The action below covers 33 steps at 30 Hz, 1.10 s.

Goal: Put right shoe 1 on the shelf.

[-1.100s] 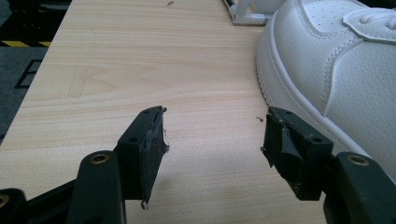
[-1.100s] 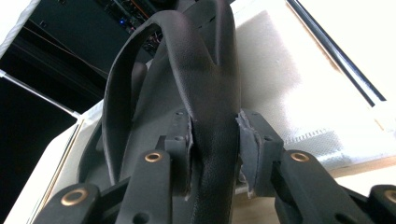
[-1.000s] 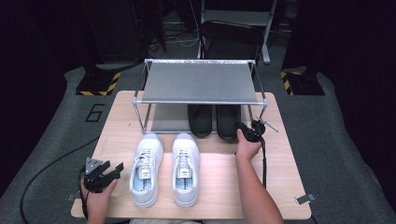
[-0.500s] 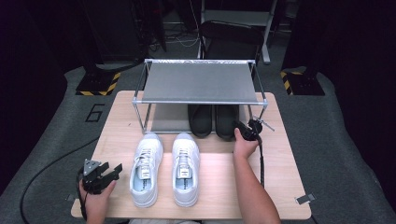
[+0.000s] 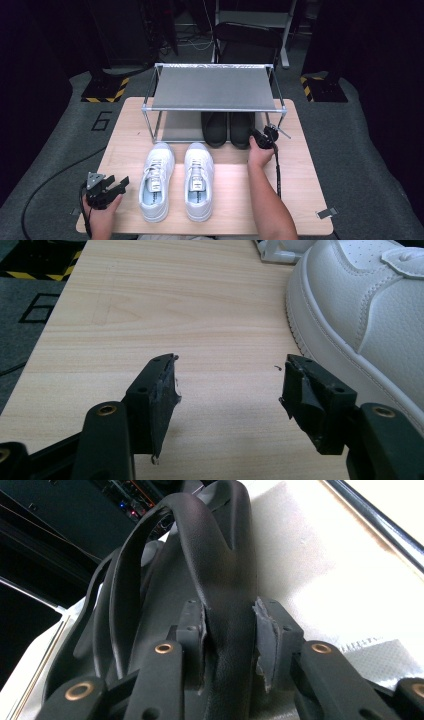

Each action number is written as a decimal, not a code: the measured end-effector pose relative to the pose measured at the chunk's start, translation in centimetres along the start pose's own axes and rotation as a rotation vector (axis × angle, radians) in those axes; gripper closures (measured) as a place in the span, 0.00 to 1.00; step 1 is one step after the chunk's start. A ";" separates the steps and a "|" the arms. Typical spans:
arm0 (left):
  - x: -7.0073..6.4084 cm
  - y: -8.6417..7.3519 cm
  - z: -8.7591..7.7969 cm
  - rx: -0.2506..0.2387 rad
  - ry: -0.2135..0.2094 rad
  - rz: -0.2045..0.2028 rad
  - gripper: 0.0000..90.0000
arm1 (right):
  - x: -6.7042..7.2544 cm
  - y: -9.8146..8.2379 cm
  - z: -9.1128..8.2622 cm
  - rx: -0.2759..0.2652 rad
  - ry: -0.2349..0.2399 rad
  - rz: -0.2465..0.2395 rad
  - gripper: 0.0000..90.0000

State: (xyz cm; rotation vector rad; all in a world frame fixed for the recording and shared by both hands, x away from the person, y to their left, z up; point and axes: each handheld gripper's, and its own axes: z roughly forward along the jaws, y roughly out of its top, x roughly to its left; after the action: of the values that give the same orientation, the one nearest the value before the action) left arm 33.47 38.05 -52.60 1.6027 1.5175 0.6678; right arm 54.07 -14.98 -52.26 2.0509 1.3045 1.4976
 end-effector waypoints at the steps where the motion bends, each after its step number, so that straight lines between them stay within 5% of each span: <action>1: 0.0 0.0 0.0 0.002 0.001 -0.001 0.42 | 0.0 0.0 0.0 -0.003 0.000 0.003 0.74; 22: 0.1 -0.1 -0.1 -0.007 0.001 -0.005 0.42 | -0.6 -0.1 0.8 0.007 -0.025 0.028 0.71; 33: -0.1 -0.1 -0.2 0.000 -0.002 -0.010 0.42 | -0.6 -0.1 -0.3 -0.014 -0.017 0.007 0.64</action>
State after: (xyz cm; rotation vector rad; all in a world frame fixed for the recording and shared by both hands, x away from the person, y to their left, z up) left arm 33.22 38.03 -52.56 1.5949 1.5229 0.6602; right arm 53.77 -15.50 -52.58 2.0572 1.2774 1.4847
